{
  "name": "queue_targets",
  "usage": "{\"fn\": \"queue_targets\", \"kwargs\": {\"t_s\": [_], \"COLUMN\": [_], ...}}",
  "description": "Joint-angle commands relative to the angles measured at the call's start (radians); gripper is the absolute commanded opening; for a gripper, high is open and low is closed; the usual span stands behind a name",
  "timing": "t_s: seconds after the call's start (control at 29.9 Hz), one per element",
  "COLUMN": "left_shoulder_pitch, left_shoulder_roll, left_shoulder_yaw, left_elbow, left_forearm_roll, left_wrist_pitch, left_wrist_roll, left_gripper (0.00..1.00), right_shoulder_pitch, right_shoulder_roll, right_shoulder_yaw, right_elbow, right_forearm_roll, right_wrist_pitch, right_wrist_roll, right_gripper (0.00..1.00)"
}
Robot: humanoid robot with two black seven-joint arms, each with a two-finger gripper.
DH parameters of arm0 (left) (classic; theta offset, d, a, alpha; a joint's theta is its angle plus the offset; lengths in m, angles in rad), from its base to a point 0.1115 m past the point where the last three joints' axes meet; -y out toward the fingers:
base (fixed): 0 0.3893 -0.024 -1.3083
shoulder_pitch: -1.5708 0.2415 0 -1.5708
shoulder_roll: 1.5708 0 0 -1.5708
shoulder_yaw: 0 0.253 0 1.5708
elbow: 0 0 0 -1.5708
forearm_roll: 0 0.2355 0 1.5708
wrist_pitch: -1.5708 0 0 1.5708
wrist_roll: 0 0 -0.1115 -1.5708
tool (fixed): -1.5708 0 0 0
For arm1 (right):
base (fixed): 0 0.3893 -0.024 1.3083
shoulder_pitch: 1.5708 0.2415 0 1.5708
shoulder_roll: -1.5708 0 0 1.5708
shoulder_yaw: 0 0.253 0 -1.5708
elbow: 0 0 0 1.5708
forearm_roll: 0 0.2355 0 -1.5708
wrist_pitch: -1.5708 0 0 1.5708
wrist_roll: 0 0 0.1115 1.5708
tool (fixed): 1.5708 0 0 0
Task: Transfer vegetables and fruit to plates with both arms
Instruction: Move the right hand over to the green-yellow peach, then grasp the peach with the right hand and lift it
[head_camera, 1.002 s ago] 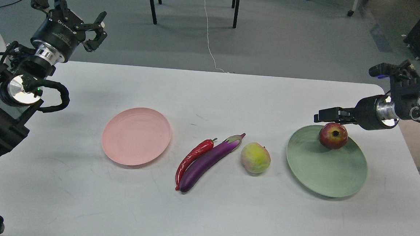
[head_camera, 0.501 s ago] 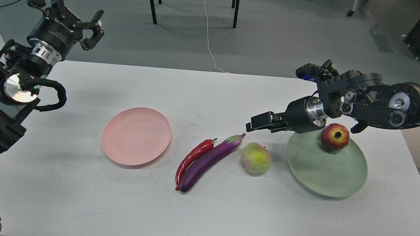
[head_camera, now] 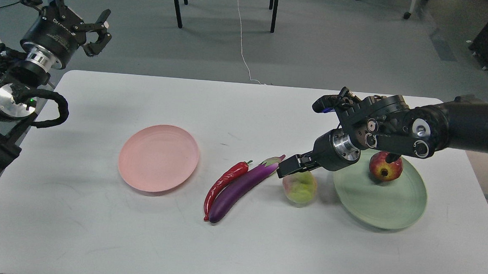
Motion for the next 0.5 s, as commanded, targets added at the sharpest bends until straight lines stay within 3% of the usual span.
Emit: {"fn": "queue_targets", "kwargs": {"t_s": [0.0,0.47], "left_shoulder_pitch": [-0.001,-0.003], "left_shoulder_roll": [0.002,0.023], "left_shoulder_yaw": [0.000,0.000], "left_elbow": [0.000,0.000], "left_forearm_roll": [0.001,-0.001], "left_wrist_pitch": [-0.003,-0.008], "left_wrist_roll": [0.000,-0.002], "left_gripper": [0.98,0.98], "right_shoulder_pitch": [0.021,0.013], "right_shoulder_roll": [0.002,0.090], "right_shoulder_yaw": [-0.011,-0.057], "right_elbow": [0.001,-0.005], "right_forearm_roll": [-0.001,0.017], "right_wrist_pitch": [0.001,-0.012], "right_wrist_roll": [0.000,0.003], "right_gripper": [0.92,0.92]}}
